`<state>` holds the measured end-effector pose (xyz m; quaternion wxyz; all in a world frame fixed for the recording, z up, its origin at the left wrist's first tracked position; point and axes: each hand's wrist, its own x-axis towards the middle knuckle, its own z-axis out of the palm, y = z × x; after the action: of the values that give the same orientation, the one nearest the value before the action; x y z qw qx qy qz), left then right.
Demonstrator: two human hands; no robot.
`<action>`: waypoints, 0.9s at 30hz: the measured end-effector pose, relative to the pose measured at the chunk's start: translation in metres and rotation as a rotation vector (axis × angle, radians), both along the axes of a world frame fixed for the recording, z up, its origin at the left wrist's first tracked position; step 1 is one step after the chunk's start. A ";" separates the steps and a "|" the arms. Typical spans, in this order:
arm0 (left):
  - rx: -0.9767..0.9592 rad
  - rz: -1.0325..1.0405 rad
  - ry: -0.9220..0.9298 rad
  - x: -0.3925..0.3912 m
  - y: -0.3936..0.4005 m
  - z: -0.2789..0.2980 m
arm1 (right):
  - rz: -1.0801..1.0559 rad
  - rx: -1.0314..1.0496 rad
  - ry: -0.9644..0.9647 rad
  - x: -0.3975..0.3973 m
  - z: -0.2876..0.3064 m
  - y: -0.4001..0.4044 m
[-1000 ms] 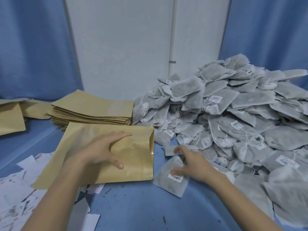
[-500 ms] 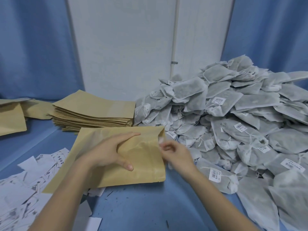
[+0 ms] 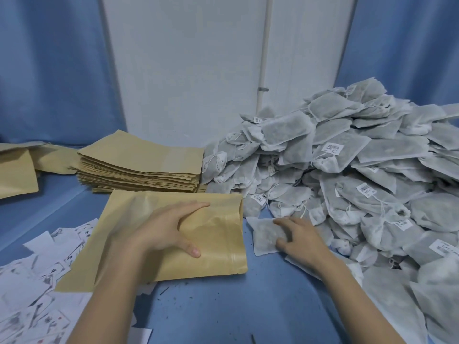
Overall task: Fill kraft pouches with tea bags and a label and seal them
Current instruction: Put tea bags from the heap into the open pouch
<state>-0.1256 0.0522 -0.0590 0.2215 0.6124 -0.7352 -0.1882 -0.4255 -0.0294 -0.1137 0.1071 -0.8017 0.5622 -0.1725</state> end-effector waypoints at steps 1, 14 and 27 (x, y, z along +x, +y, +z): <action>0.005 0.005 0.000 0.000 0.000 0.000 | 0.029 -0.032 -0.048 -0.002 -0.001 -0.001; 0.011 -0.052 0.039 -0.009 -0.001 0.003 | 0.196 -0.058 -0.436 0.038 0.046 0.032; -0.016 -0.110 0.006 -0.032 -0.003 0.002 | 0.228 0.132 -0.394 0.033 0.047 0.034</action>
<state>-0.1580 0.0489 -0.0575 0.2180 0.5686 -0.7686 -0.1959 -0.3928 0.0045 -0.0670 0.2856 -0.8020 0.4465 -0.2754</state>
